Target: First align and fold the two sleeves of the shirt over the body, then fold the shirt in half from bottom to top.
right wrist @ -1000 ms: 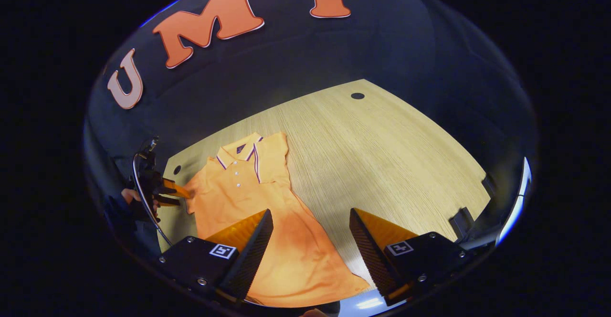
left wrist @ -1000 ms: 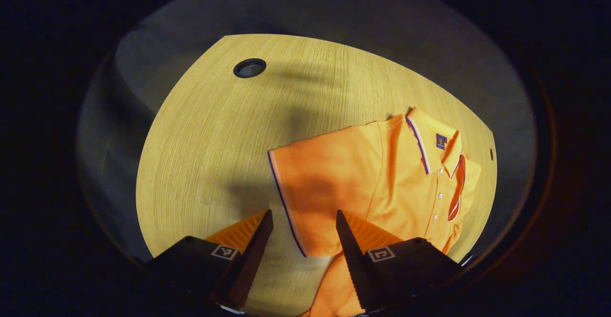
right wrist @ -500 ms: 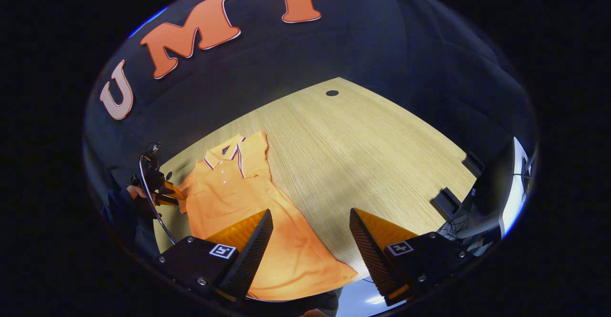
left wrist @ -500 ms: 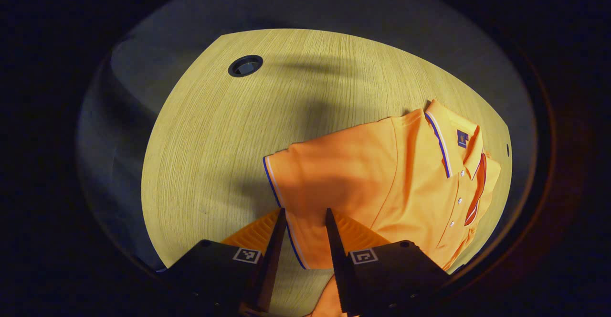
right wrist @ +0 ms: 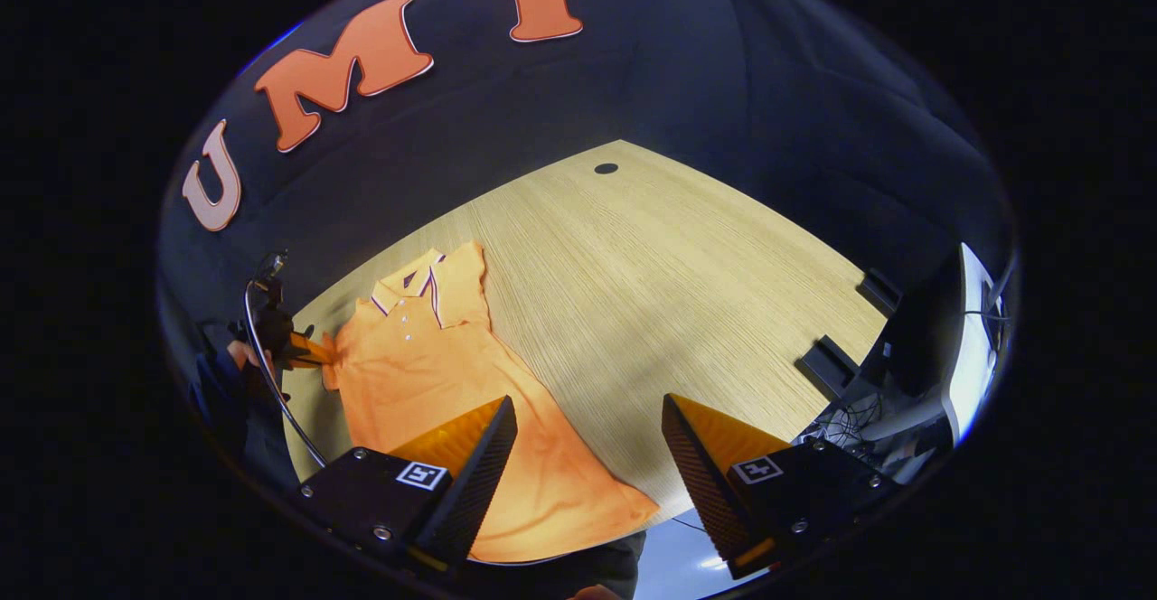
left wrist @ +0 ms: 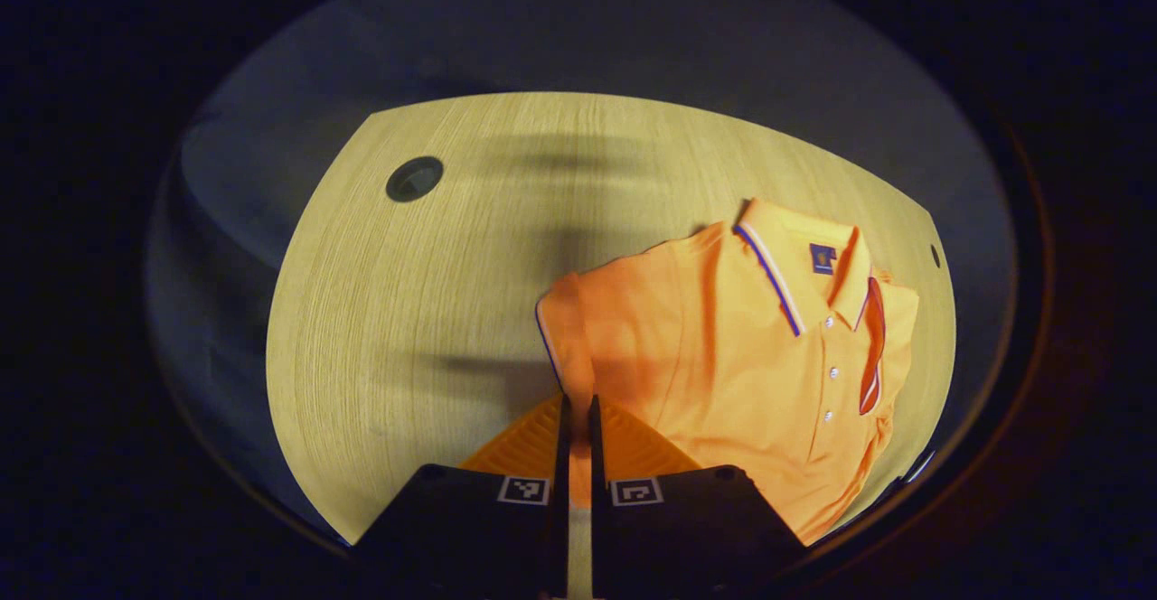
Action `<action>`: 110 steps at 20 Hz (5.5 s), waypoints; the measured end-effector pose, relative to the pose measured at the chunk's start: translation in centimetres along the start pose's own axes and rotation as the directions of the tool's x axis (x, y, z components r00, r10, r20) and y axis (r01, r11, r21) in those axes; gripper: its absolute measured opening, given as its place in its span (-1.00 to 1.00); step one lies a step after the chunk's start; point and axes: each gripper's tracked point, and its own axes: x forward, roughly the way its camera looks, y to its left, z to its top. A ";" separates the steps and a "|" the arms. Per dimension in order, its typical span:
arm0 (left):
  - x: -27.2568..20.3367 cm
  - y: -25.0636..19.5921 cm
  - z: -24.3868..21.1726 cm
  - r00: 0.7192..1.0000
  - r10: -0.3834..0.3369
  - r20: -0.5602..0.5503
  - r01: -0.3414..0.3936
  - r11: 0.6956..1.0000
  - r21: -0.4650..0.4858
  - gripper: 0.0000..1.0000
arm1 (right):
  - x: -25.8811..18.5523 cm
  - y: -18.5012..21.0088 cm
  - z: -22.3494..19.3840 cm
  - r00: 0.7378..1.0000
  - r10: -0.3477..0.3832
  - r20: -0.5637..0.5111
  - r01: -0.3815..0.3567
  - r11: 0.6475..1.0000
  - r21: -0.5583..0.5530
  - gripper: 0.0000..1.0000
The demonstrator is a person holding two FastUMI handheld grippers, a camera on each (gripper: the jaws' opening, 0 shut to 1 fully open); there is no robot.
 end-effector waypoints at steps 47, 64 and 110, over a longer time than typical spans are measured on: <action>-11.4 -6.7 -26.1 0.987 -0.158 -0.040 0.161 0.984 0.079 0.90 | 1.9 -1.6 -11.0 0.925 0.132 -0.357 -0.253 0.913 -0.318 0.98; -11.1 -4.9 -40.8 0.994 0.025 -0.108 -0.017 0.997 0.069 0.89 | 4.1 -2.9 -16.9 0.881 0.067 -0.469 -0.325 0.805 -0.497 0.96; -14.5 -10.8 -33.2 0.989 -0.056 0.140 0.045 0.996 0.079 -0.98 | 4.1 4.6 -12.4 0.809 0.400 -0.430 -0.529 0.815 -0.237 -1.00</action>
